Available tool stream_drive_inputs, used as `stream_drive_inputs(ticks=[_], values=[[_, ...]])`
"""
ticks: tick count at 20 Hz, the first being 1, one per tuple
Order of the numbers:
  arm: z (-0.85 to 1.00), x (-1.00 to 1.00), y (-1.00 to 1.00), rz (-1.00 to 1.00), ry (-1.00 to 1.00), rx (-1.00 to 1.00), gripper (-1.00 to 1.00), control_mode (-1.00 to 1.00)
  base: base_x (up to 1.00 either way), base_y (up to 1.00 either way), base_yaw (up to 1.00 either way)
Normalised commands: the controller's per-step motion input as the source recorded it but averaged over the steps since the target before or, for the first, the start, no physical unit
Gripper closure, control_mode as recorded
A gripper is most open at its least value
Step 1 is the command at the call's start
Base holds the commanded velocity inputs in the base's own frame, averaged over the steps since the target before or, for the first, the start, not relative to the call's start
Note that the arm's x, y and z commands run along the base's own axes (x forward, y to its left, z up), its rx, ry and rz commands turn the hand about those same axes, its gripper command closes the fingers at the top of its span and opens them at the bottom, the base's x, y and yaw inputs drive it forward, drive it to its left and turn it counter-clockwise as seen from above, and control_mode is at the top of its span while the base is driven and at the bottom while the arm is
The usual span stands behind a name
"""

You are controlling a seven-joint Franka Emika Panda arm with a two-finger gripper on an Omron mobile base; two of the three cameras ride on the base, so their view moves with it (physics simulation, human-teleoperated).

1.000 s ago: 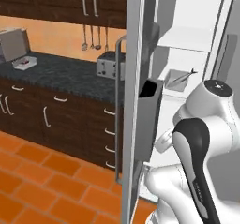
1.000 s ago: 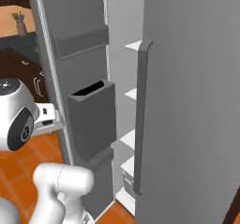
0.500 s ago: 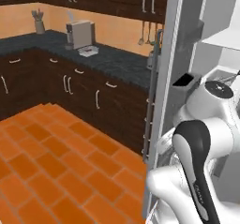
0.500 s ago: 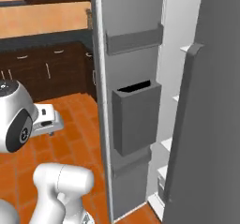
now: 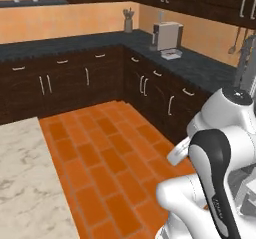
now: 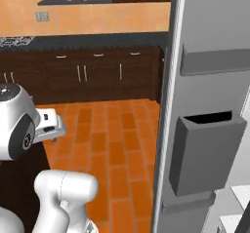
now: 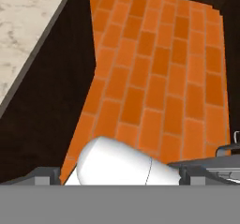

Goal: Take the meat container that has the fish and place it on the second highest rack of the freezer. Then take the vegetable container that has the mushroom and carrot and place it on the highest rack of the freezer.

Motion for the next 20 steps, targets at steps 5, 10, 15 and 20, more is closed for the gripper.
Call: stream_drive_inputs(ticks=[5,10,15,20], values=[[0.00,0.00,0.00,0.00,0.00,0.00,-1.00,1.00,0.77,0.58,0.06],[0.00,0.00,0.00,0.00,0.00,0.00,-1.00,1.00,1.00,0.00,-0.06],[0.00,0.00,0.00,0.00,0.00,0.00,-1.00,1.00,1.00,-0.12,-0.12],[0.00,0.00,0.00,0.00,0.00,0.00,-1.00,1.00,1.00,-0.30,-0.35]])
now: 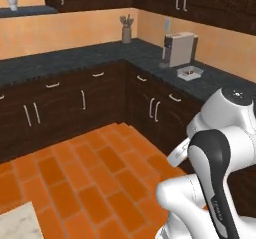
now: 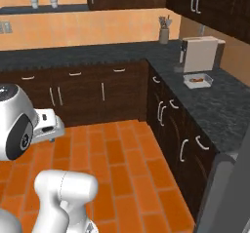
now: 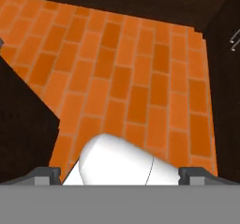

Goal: Take the meat container that has the fish and place it on the second highest rack of the freezer. Then take the vegetable container that has the mushroom and carrot and place it on the highest rack of the freezer.

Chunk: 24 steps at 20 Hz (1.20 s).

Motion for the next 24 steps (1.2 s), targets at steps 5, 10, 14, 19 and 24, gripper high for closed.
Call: stream_drive_inputs(ticks=[5,10,14,19,24], values=[[0.00,0.00,0.00,0.00,0.00,0.00,-1.00,1.00,1.00,-0.12,-0.41],[0.00,0.00,0.00,0.00,0.00,0.00,-1.00,1.00,1.00,0.00,-0.41],[0.00,0.00,0.00,0.00,0.00,0.00,-1.00,1.00,1.00,0.00,-0.48],[0.00,0.00,0.00,0.00,0.00,0.00,-1.00,1.00,0.96,0.17,-0.54],[0.00,0.00,0.00,0.00,0.00,0.00,-1.00,1.00,0.69,0.37,-0.64]])
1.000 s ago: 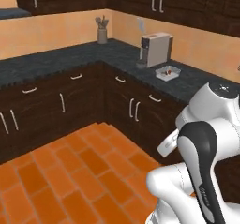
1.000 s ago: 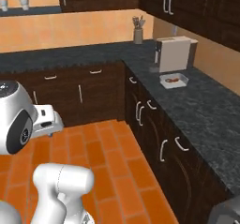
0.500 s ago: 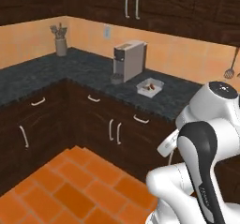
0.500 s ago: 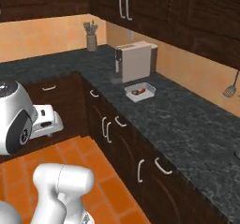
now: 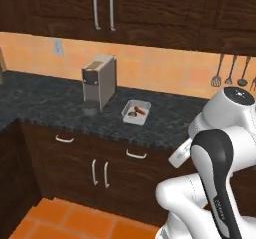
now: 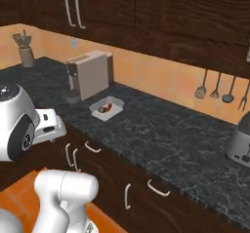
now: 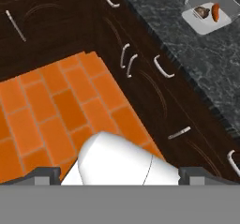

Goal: Take the meat container that has the fish and place it on the second highest rack of the freezer. Then take the vegetable container that has the mushroom and carrot and place it on the highest rack of the freezer.

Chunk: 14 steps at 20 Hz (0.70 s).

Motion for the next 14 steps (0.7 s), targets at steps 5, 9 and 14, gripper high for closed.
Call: stream_drive_inputs(ticks=[5,9,14], values=[[0.00,0.00,0.00,0.00,0.00,0.00,-1.00,1.00,0.48,0.45,-0.67],[0.00,0.00,0.00,0.00,0.00,0.00,-1.00,1.00,0.49,0.55,-0.60],[0.00,0.00,0.00,0.00,0.00,0.00,-1.00,1.00,0.47,0.77,-0.49]])
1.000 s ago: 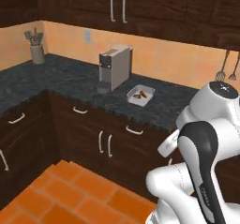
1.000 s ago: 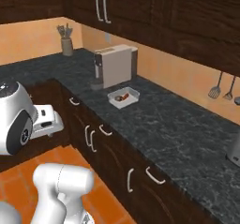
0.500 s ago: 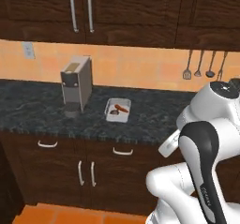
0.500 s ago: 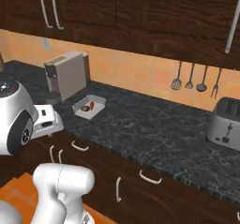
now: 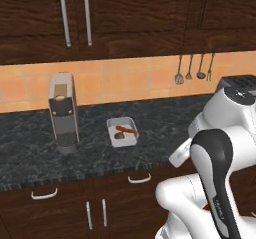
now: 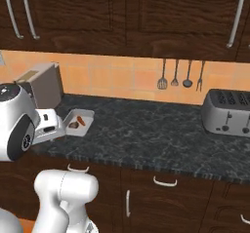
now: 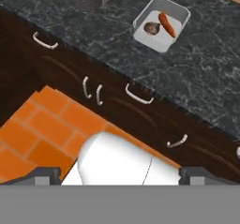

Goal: Take the meat container that has the fish and place it on the second highest rack of the freezer. Then take the vegetable container that has the mushroom and carrot and place it on the highest rack of the freezer.

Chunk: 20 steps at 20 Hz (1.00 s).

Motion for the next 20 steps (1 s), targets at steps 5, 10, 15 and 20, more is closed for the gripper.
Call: stream_drive_inputs(ticks=[5,10,15,20], values=[[-0.18,0.16,0.00,-0.22,0.00,0.26,-1.00,-1.00,0.03,0.09,-0.07],[-0.47,0.65,-0.11,-0.49,0.00,0.33,-1.00,-1.00,0.00,0.00,0.00],[-0.53,0.86,-0.04,-0.52,0.13,0.12,-1.00,-1.00,0.00,0.00,0.00],[-0.49,0.97,0.00,-0.33,0.22,0.06,-1.00,-1.00,0.00,0.00,0.00]])
